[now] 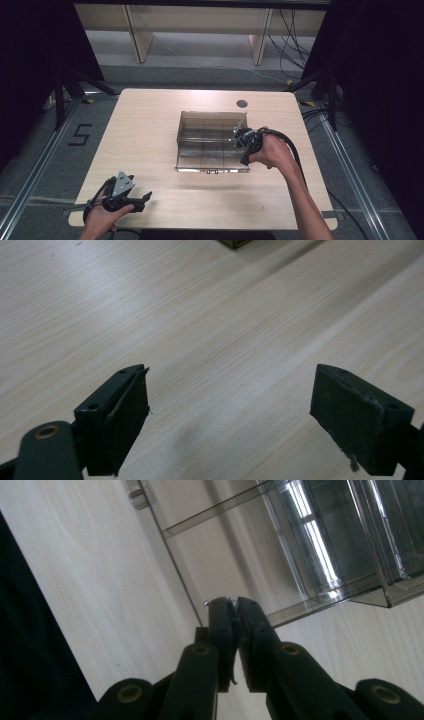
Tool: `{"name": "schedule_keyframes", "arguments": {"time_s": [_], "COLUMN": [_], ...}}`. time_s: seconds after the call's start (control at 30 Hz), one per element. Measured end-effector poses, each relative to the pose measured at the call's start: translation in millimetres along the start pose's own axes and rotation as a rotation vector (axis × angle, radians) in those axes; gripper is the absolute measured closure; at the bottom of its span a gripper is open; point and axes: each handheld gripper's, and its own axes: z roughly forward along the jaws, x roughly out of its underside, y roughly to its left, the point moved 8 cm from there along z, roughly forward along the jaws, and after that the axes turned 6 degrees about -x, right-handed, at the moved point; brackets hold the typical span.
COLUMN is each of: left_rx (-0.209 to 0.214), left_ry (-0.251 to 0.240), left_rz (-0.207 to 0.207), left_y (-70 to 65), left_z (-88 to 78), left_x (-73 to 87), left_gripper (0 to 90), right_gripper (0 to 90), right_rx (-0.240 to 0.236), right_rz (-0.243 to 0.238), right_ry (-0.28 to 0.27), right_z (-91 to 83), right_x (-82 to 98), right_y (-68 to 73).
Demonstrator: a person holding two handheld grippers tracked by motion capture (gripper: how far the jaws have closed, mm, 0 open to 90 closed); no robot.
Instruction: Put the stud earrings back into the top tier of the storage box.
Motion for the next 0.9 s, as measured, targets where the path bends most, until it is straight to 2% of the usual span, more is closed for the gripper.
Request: {"name": "schedule_keyframes", "arguments": {"time_s": [0.13, 0.2, 0.4, 0.43, 0.47, 0.5, 0.57, 0.67, 0.73, 0.8, 0.9], "left_rx": [-0.001, -0.001, -0.001, -0.008, -0.006, -0.001, -0.001, -0.004, -0.004, -0.005, -0.009], "left_ry": [-0.002, 0.001, 0.0, 0.022, -0.002, -0.002, -0.002, 0.001, -0.001, -0.004, 0.004], "left_rz": [-0.011, -0.006, -0.003, 0.037, -0.002, -0.003, 0.0, -0.003, -0.002, -0.01, -0.008], "left_y": [-0.7, -0.4, 0.5, 3.5, 0.7, 0.0, 0.1, 0.3, 0.4, 0.2, 0.4], "left_z": [0.3, 0.1, -0.1, -2.1, -0.1, 0.0, 0.1, 0.1, 0.2, 0.6, 0.4], "left_x": [-0.1, 0.1, -0.2, 1.4, -0.3, -0.4, -0.6, -0.4, -0.5, -0.8, -0.2], "left_gripper": [15.1, 15.0, 15.0, 15.0, 15.1, 15.1, 15.0, 15.0, 15.0, 15.0, 15.0], "right_gripper": [80.5, 79.2, 75.3, 75.1, 74.7, 74.3, 74.3, 73.9, 73.7, 73.6, 72.6], "right_rx": [-0.001, 0.001, 0.027, 0.023, 0.028, 0.001, 0.009, -0.003, 0.001, 0.012, 0.002], "right_rz": [0.006, -0.008, 0.011, 0.003, 0.013, -0.006, -0.002, -0.011, 0.004, 0.021, 0.028], "right_ry": [-0.004, -0.009, -0.014, -0.014, -0.012, -0.022, -0.022, -0.02, -0.014, -0.001, 0.009], "right_z": [1.4, 0.4, -10.8, -12.2, -12.6, -12.2, -12.1, -6.9, -5.5, -1.1, 5.6], "right_x": [-2.4, -2.3, 8.2, 12.4, 17.3, 29.4, 34.0, 57.2, 63.1, 78.1, 89.0], "right_y": [-1.9, -2.7, 7.4, 10.1, 13.9, 22.1, 24.1, 32.2, 34.0, 37.6, 42.9]}}
